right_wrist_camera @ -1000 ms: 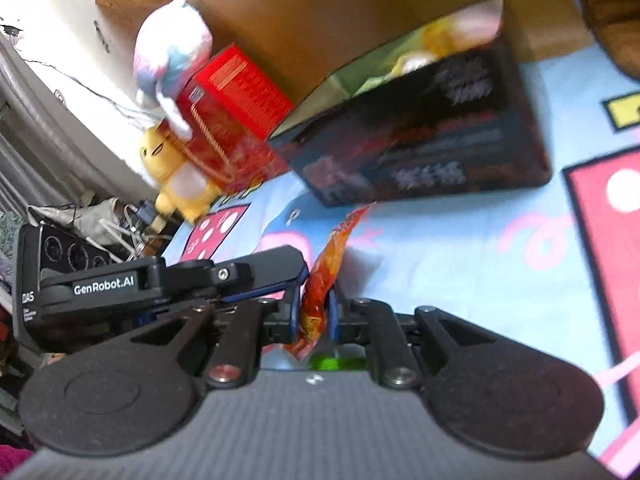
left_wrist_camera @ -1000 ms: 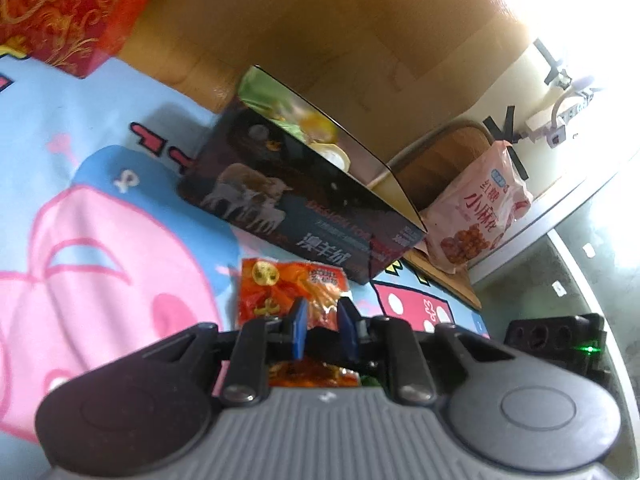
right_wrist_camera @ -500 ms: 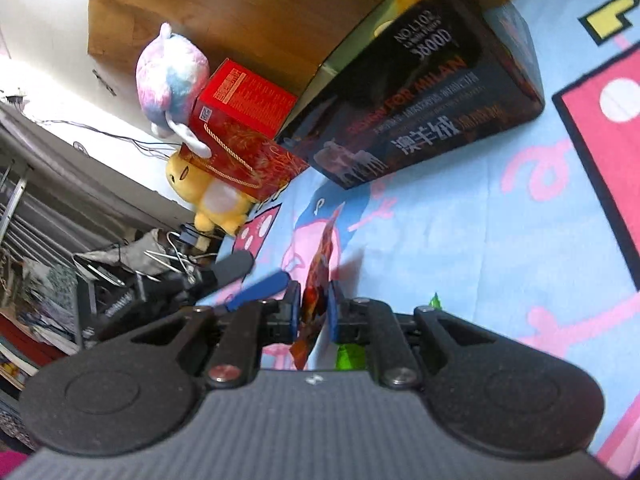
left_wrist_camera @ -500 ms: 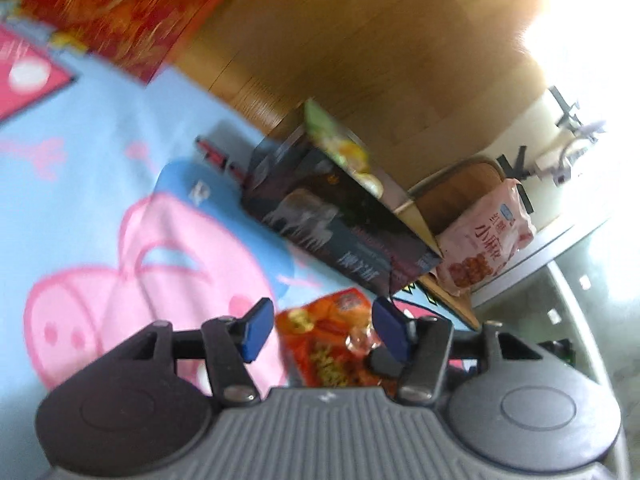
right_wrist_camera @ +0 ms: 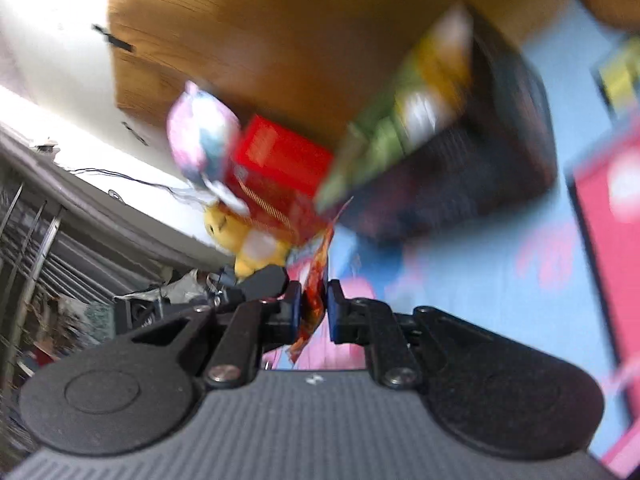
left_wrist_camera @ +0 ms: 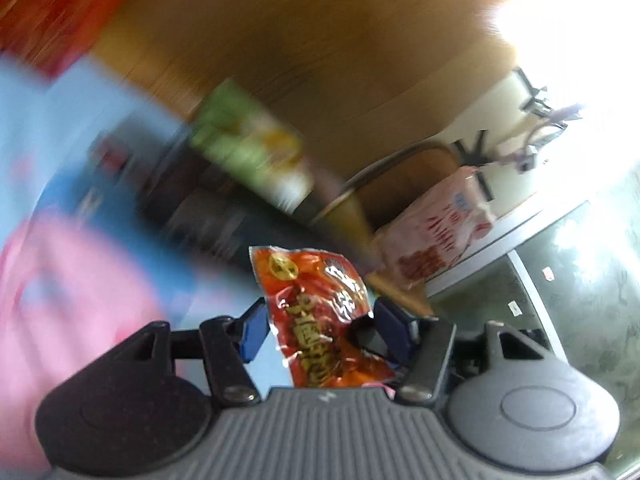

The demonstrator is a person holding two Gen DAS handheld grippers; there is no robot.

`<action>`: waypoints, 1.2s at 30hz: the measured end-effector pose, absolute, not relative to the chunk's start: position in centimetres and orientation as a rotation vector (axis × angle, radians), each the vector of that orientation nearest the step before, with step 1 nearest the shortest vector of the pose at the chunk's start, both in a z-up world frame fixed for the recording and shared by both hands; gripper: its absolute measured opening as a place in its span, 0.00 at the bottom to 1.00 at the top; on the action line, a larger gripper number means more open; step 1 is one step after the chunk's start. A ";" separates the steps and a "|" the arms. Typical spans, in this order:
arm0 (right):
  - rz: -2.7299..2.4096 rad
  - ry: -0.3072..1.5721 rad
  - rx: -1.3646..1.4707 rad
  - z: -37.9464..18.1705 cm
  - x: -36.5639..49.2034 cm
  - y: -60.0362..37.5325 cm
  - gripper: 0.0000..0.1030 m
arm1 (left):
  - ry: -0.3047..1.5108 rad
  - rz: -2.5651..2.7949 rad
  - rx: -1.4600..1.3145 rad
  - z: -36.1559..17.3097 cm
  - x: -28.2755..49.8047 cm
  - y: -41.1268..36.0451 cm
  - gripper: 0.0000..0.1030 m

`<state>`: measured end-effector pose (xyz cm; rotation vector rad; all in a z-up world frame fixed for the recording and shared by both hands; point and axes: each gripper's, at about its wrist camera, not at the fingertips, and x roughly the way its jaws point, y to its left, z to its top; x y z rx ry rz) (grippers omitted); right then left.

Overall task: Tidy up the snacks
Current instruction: 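Drop the orange bag into the black tin by opening the left gripper, then grasp and lift the bright green pack with the left gripper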

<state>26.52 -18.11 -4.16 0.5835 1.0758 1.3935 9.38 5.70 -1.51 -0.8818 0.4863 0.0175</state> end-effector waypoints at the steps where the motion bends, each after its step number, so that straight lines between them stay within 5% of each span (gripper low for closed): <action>1: 1.390 1.032 0.571 -3.2 26.8 -18.0 0.16 | 0.470 0.009 -0.846 -0.4 10.5 5.9 0.55; 6: 1.332 0.798 0.393 0.8 28.7 -16.3 0.16 | 0.470 0.033 -0.706 2.8 16.9 6.5 0.54; 15: 1.050 0.390 -0.143 0.2 26.0 -13.5 0.52 | 0.551 0.094 -0.697 -0.1 22.1 6.9 0.56; 25: 1.102 0.502 0.047 -0.6 23.5 -20.2 0.54 | 0.482 0.050 -0.631 2.0 14.3 3.7 0.56; 36: 1.226 0.814 0.034 -5.9 16.1 -23.4 0.53 | 0.634 0.043 -0.874 -6.5 3.7 -0.1 0.56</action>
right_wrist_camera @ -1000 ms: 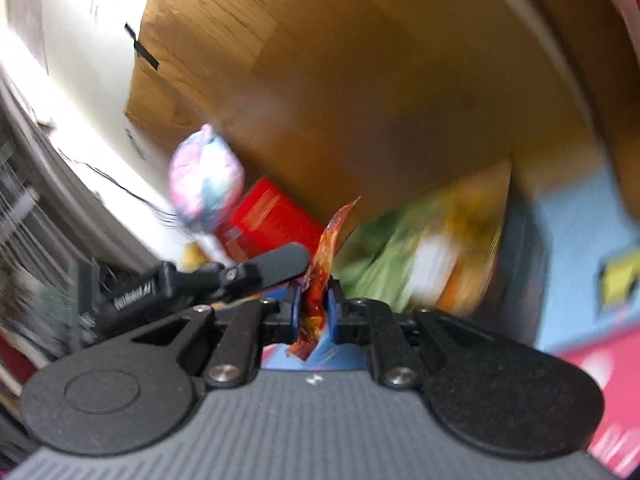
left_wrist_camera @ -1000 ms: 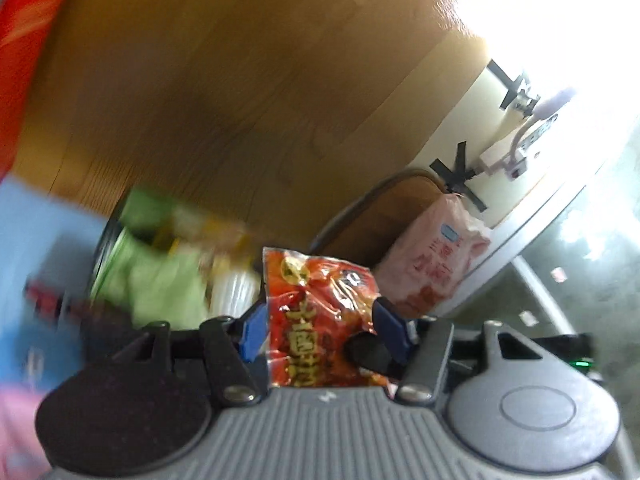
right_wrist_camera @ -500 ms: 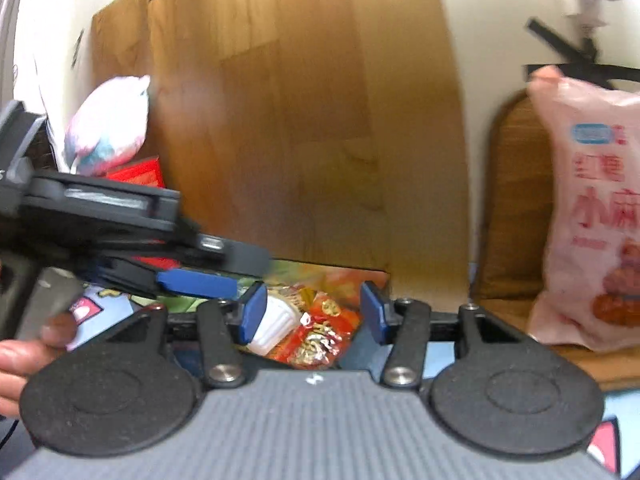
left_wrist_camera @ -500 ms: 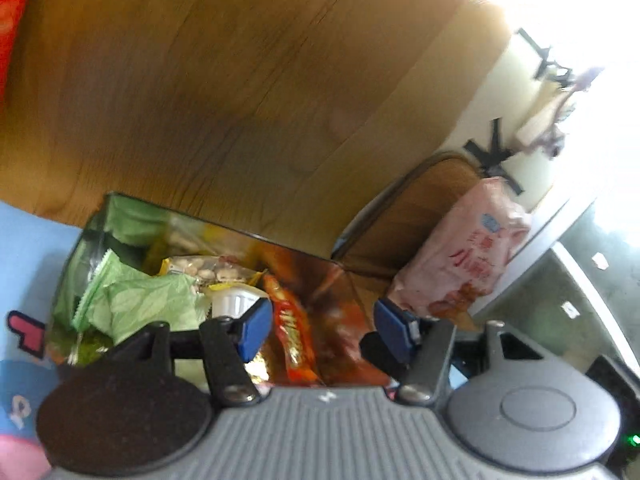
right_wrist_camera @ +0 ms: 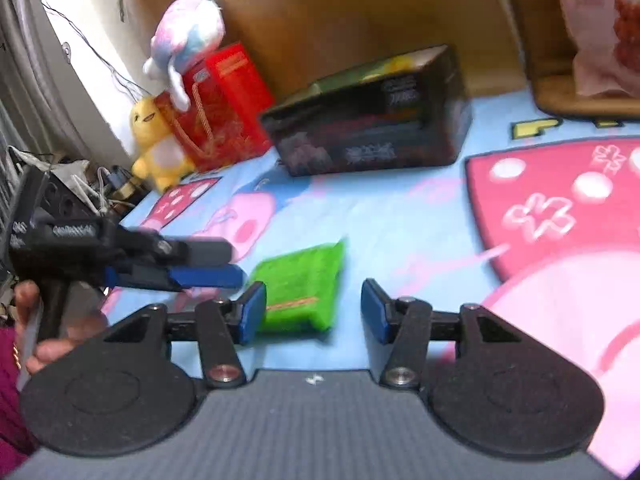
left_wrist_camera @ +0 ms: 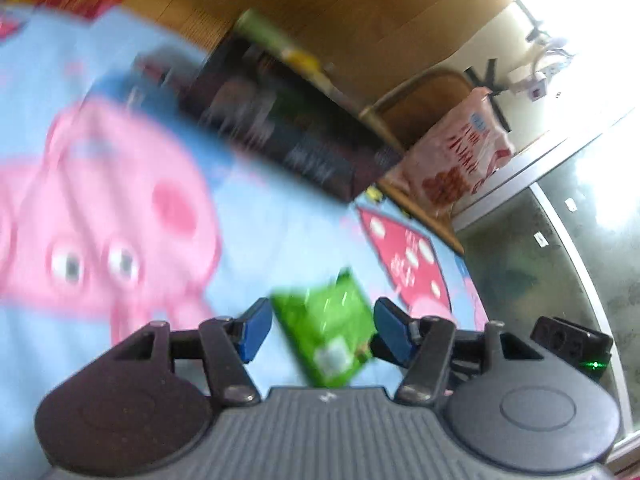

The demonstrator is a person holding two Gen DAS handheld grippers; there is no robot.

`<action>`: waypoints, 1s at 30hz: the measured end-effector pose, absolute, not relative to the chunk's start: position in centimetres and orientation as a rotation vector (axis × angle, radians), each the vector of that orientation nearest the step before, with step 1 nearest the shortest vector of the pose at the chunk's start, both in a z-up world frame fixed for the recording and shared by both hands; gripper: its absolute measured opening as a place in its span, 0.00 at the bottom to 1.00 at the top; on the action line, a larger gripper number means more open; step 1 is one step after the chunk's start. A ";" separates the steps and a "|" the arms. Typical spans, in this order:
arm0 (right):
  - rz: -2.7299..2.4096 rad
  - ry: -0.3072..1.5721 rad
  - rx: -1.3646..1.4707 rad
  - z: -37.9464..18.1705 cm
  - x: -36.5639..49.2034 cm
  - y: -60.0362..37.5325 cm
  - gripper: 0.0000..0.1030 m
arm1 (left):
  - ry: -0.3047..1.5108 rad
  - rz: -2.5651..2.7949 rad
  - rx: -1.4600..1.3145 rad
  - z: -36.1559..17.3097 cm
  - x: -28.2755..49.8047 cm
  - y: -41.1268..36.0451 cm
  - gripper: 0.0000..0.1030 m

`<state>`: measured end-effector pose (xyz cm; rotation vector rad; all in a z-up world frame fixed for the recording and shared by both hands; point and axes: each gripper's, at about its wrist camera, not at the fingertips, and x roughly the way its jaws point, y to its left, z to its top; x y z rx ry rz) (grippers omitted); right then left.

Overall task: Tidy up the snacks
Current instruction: 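Grasp and lift the bright green pack with the left gripper, then carry the bright green pack into the black tin and release it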

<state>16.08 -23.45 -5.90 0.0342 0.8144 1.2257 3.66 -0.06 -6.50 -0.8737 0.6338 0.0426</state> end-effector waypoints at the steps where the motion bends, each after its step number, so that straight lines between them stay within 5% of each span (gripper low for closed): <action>1: 1.240 0.824 0.025 -5.8 15.4 -23.3 0.45 | 0.618 0.045 -0.874 -6.6 3.3 -0.3 0.56; 2: 1.243 0.828 0.019 -5.9 14.7 -23.0 0.37 | 0.617 0.046 -0.869 -6.6 3.2 -0.5 0.55; 15: 1.287 0.720 -0.109 -4.0 9.5 -21.8 0.32 | 0.548 0.050 -0.844 -4.1 0.3 -1.1 0.50; 30: 1.234 0.443 -0.028 3.0 21.2 -13.2 0.32 | 0.394 0.130 -0.578 6.5 12.5 5.4 0.51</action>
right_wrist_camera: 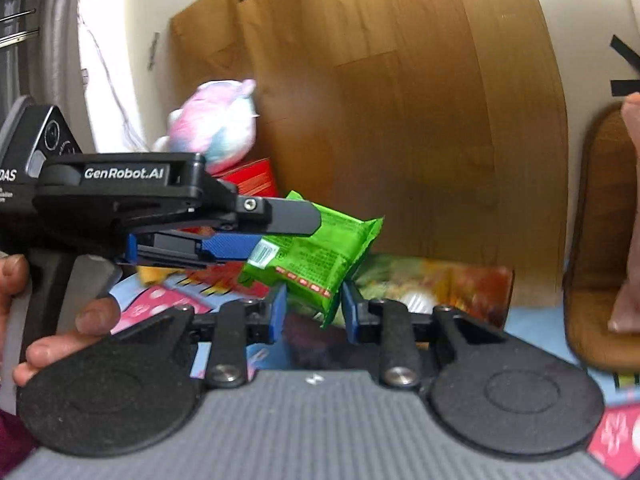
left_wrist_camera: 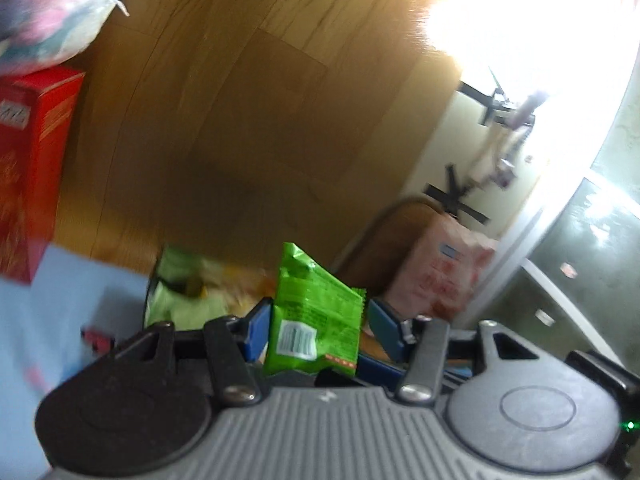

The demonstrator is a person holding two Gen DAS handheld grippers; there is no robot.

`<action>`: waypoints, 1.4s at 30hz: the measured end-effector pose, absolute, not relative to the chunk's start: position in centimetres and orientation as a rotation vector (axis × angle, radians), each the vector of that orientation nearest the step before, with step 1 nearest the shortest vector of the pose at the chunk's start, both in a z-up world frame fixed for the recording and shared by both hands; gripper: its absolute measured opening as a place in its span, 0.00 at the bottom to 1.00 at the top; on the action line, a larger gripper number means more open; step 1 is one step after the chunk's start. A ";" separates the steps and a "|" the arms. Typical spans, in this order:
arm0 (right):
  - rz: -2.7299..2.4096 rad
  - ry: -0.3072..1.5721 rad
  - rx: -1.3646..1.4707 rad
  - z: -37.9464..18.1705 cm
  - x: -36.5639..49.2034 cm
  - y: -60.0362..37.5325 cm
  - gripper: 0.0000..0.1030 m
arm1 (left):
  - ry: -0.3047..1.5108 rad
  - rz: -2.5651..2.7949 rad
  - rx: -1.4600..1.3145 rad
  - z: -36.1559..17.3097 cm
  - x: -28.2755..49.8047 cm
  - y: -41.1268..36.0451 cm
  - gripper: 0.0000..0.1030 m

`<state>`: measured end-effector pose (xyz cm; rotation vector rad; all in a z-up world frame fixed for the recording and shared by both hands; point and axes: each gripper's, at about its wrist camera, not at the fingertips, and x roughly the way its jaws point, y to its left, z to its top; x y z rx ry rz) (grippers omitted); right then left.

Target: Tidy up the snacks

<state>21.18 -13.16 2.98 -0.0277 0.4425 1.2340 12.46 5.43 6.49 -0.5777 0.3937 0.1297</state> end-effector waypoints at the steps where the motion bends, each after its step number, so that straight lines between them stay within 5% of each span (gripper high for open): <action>1: 1.228 0.442 -0.031 2.7 21.9 -12.5 0.32 | 0.404 0.144 -0.576 6.2 13.5 6.1 0.51; 10: 1.156 0.457 -0.094 -1.4 25.1 -9.6 0.37 | 0.511 0.238 -0.560 1.6 19.3 8.2 0.50; 15: 1.112 0.444 -0.063 -1.2 25.2 -10.7 0.48 | 0.531 0.322 -0.497 1.5 19.2 7.4 0.51; 36: 0.986 0.634 0.188 -4.7 12.4 -24.8 0.52 | 0.600 0.496 -0.257 1.2 5.9 -7.8 0.56; 42: 1.010 0.629 0.189 -4.5 9.5 -26.2 0.55 | 0.609 0.537 -0.221 0.7 3.5 -10.2 0.64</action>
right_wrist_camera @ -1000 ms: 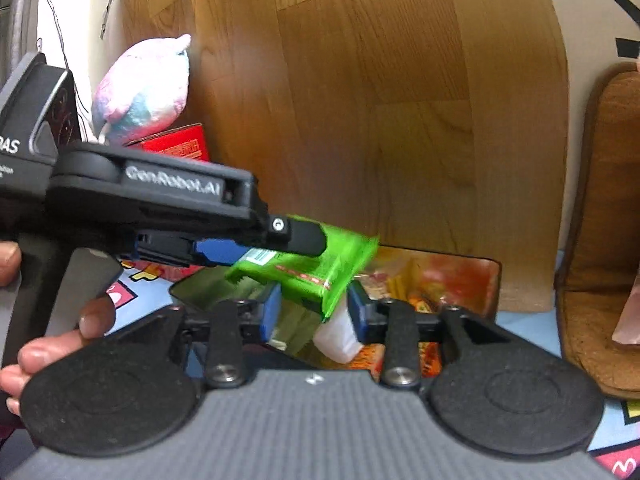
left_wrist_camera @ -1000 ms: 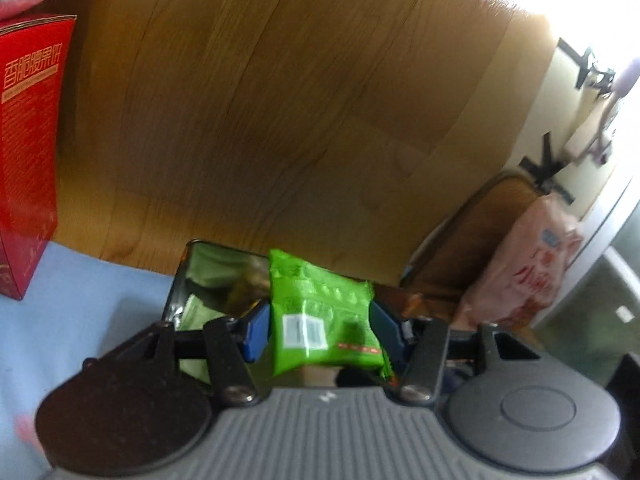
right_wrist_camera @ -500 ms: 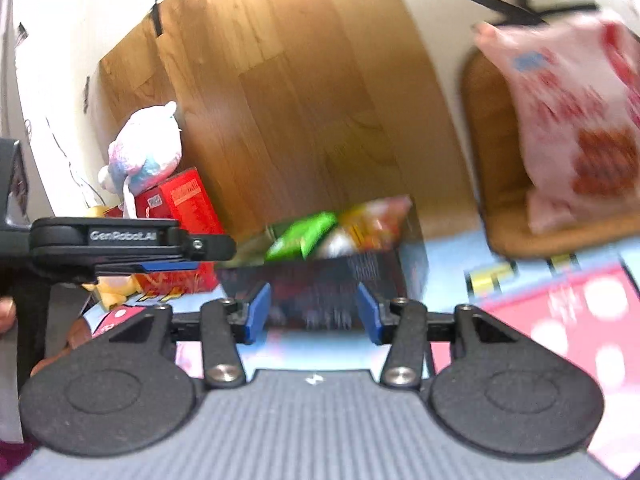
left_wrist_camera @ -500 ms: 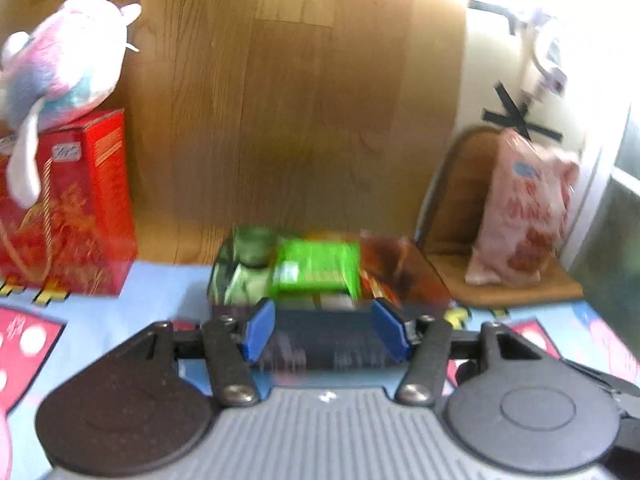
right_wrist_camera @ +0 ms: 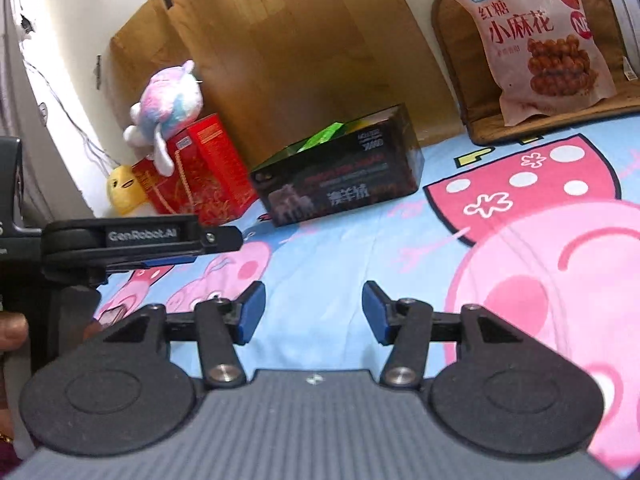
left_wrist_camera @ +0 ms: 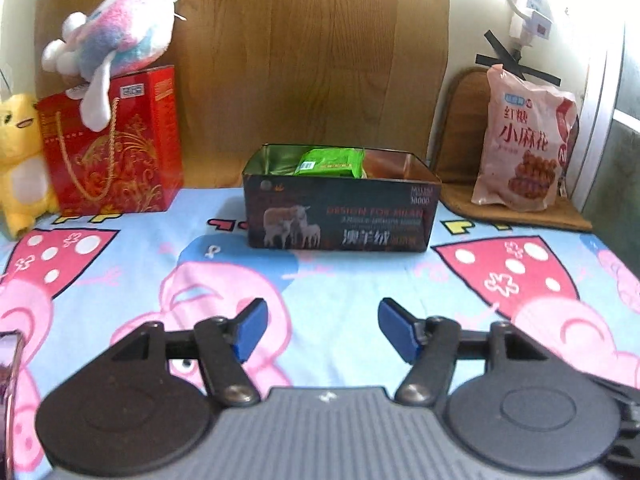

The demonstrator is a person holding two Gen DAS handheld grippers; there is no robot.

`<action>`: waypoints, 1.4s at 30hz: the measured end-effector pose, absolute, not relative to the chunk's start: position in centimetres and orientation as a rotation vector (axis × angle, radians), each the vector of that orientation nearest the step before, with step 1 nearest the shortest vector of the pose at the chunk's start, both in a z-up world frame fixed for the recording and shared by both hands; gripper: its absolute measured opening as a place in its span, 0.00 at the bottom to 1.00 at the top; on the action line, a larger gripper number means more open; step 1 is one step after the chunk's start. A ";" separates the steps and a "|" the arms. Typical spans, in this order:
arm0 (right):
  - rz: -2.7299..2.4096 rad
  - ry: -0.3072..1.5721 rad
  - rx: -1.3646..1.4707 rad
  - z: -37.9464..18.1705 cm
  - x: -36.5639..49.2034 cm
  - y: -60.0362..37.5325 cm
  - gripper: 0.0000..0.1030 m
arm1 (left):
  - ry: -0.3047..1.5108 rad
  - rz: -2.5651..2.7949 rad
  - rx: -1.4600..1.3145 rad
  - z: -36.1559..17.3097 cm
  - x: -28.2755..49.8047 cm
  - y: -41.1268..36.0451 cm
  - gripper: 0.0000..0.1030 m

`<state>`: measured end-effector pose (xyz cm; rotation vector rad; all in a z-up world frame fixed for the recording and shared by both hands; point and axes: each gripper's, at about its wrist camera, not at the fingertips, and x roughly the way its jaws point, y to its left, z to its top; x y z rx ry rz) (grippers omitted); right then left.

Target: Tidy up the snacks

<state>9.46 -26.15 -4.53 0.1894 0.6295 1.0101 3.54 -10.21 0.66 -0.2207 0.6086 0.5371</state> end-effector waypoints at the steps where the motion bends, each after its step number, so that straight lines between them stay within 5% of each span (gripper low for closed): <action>1: 1.013 0.629 0.192 -4.5 9.1 -26.4 0.57 | 0.608 0.547 -0.211 0.6 3.2 -10.6 0.70; 14: 1.009 0.598 0.242 -3.6 7.0 -28.4 0.59 | 0.577 0.610 -0.151 0.9 0.7 -13.2 0.94; 42: 0.844 0.517 0.200 -4.5 10.2 -27.7 0.72 | 0.648 0.544 -0.167 -3.3 4.3 -11.2 1.00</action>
